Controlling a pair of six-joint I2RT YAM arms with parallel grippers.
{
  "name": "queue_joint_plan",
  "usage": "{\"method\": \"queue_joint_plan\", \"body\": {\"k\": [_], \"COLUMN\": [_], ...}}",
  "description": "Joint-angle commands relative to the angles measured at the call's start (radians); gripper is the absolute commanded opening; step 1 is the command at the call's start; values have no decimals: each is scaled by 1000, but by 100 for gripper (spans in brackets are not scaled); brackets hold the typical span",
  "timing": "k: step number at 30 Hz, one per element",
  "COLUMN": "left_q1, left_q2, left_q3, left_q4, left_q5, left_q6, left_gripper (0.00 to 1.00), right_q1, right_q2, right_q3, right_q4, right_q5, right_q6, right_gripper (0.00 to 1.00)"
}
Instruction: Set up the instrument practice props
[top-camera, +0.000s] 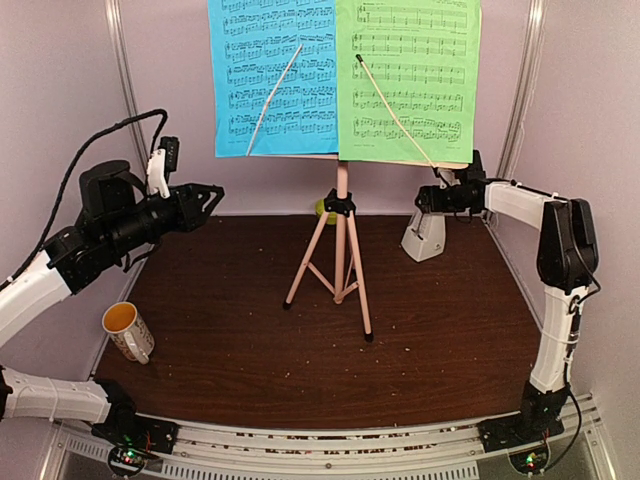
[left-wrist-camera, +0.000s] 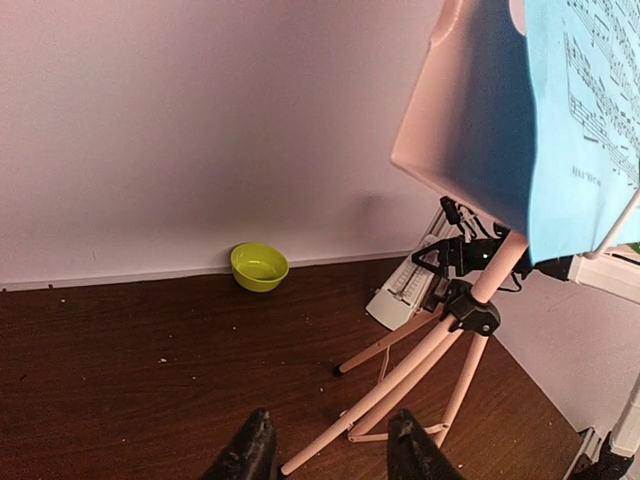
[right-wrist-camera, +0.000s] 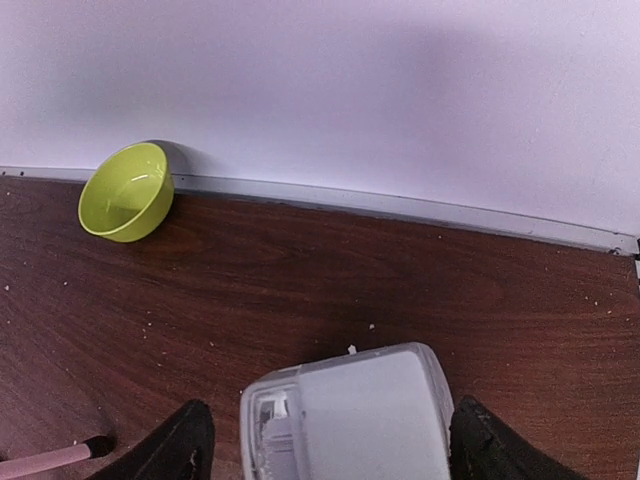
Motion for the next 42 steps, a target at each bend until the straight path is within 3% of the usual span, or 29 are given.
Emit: {"method": "queue_joint_plan", "body": {"k": [1, 7, 15, 28, 42], "left_q1": [9, 9, 8, 9, 9], "left_q2": [9, 21, -4, 1, -1], "left_q3": [2, 11, -52, -76, -121], "left_q4": [10, -2, 31, 40, 67], "left_q5": [14, 19, 39, 59, 87], "left_q6": [10, -20, -66, -46, -29], "left_gripper": [40, 40, 39, 40, 39], "right_q1": [2, 3, 29, 90, 275], "right_q2": [0, -38, -164, -466, -775], "right_q3": [-24, -80, -200, -516, -814], "right_q4": [23, 50, 87, 82, 77], "right_q5": [2, 31, 39, 81, 112], "right_q6": [-30, -45, -34, -10, 57], "right_gripper": [78, 62, 47, 40, 36]}}
